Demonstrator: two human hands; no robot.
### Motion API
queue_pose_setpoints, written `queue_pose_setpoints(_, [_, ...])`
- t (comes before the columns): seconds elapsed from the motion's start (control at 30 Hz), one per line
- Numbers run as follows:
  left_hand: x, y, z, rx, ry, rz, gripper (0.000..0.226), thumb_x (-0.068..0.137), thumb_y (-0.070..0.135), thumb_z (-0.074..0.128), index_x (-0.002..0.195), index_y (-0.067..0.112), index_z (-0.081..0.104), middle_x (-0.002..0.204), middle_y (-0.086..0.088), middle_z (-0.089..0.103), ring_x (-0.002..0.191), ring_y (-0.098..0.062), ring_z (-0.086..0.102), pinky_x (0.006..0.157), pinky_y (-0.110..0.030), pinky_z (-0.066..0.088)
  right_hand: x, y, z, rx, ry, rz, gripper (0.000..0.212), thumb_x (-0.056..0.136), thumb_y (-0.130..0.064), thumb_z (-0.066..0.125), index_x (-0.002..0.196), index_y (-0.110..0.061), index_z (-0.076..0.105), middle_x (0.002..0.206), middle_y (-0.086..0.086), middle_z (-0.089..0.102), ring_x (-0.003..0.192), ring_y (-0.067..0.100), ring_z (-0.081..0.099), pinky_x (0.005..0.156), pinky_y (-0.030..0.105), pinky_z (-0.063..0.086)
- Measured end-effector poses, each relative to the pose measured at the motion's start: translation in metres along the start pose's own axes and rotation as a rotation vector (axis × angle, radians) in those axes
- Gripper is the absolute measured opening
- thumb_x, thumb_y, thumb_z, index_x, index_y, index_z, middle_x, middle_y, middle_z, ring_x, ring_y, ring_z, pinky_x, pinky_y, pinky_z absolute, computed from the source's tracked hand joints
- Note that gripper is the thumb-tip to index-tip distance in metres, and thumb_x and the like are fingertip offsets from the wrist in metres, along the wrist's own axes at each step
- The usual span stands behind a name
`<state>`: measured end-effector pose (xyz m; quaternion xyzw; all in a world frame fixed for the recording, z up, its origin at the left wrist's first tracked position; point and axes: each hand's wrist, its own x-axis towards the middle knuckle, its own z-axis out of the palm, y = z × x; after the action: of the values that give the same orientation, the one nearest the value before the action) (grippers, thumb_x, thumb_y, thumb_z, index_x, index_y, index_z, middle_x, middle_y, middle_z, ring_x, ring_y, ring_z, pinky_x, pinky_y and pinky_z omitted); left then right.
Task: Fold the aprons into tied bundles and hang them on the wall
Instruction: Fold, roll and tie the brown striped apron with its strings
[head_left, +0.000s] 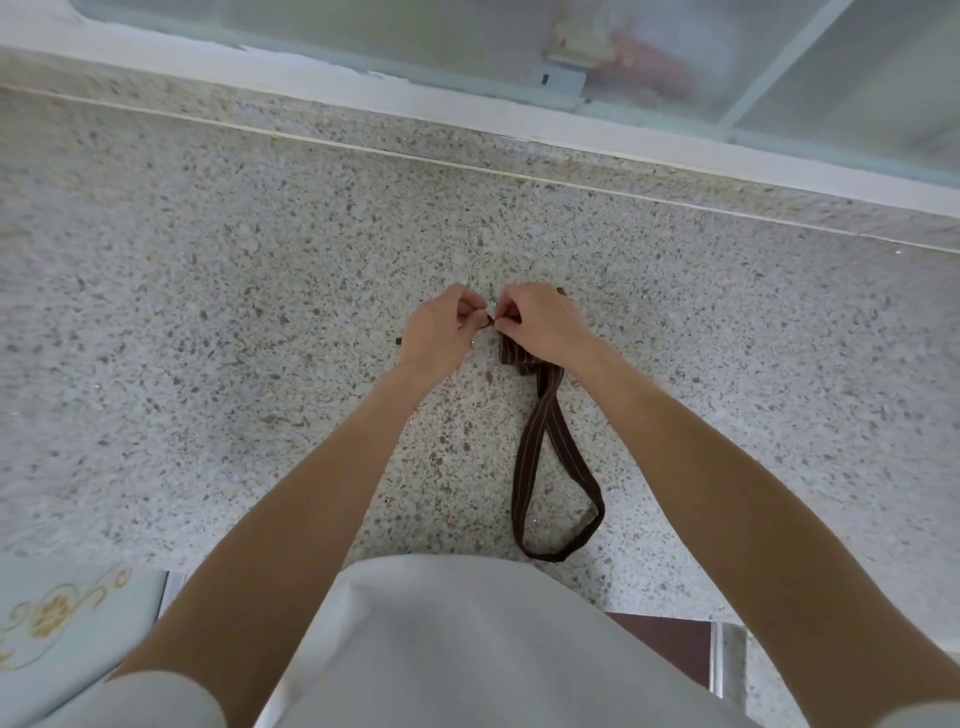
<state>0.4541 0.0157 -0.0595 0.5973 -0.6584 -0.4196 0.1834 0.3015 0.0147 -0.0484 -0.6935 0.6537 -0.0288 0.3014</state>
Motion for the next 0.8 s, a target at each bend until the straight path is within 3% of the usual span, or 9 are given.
queue_pose_setpoints(0.1, [0.0,0.006,0.002,-0.013,0.005,0.044,0.013,0.094,0.023,0.054,0.102,0.016,0.06,0.092,0.008,0.063,0.081,-0.001,0.056,0.072,-0.018,0.045,0.0,0.0,0.001,0.038,-0.004,-0.009,0.018,0.087,-0.024,0.064,0.091,-0.007,0.065,0.081,0.001,0.057,0.076,0.016,0.053,0.067,0.028,0.04])
queue_pose_setpoints(0.17, [0.001,0.009,0.005,-0.156,0.036,0.003,0.019,0.099,0.029,0.042,0.102,0.018,0.057,0.088,0.013,0.064,0.071,0.008,0.055,0.065,-0.011,0.043,0.0,0.003,0.0,0.09,-0.013,-0.003,0.016,0.089,-0.022,0.061,0.081,-0.009,0.062,0.069,-0.003,0.053,0.069,0.016,0.05,0.06,0.025,0.036])
queue_pose_setpoints(0.23, [0.004,0.007,0.007,-0.429,0.081,-0.181,0.028,0.101,0.027,0.033,0.102,0.013,0.057,0.091,0.004,0.068,0.078,-0.001,0.061,0.07,-0.013,0.045,0.0,0.005,-0.003,0.14,-0.041,0.006,0.016,0.091,-0.022,0.059,0.077,-0.013,0.058,0.064,-0.006,0.05,0.066,0.015,0.048,0.057,0.019,0.034])
queue_pose_setpoints(0.3, [0.004,0.001,0.009,-0.568,0.024,-0.342,0.02,0.098,0.013,0.039,0.1,0.008,0.058,0.099,-0.008,0.069,0.083,-0.013,0.065,0.075,-0.022,0.051,0.0,0.005,-0.009,0.182,-0.088,0.008,0.017,0.091,-0.024,0.059,0.083,-0.009,0.062,0.07,0.0,0.055,0.066,0.013,0.049,0.061,0.022,0.036])
queue_pose_setpoints(0.43, [-0.003,-0.006,0.017,-0.343,-0.171,-0.201,0.02,0.082,0.004,0.062,0.093,0.021,0.065,0.094,0.001,0.068,0.093,-0.016,0.064,0.087,-0.03,0.05,0.001,0.005,-0.018,0.198,-0.191,-0.011,0.024,0.091,-0.026,0.06,0.096,-0.003,0.065,0.087,0.007,0.062,0.08,0.016,0.053,0.076,0.028,0.04])
queue_pose_setpoints(0.63, [-0.002,-0.005,0.025,-0.312,-0.092,-0.148,0.009,0.08,0.015,0.069,0.08,0.023,0.066,0.076,0.005,0.064,0.074,-0.014,0.059,0.066,-0.025,0.045,-0.004,0.006,-0.019,0.236,-0.162,-0.022,0.017,0.087,-0.021,0.066,0.097,-0.008,0.066,0.093,0.003,0.065,0.085,0.012,0.054,0.079,0.021,0.037])
queue_pose_setpoints(0.8, [-0.004,-0.01,0.024,-0.371,-0.112,-0.124,0.009,0.082,0.012,0.068,0.081,0.02,0.066,0.079,0.003,0.066,0.079,-0.012,0.062,0.076,-0.023,0.049,-0.005,0.005,-0.02,0.169,-0.169,-0.062,0.017,0.09,-0.019,0.061,0.089,-0.002,0.065,0.092,0.01,0.068,0.081,0.016,0.056,0.078,0.03,0.041])
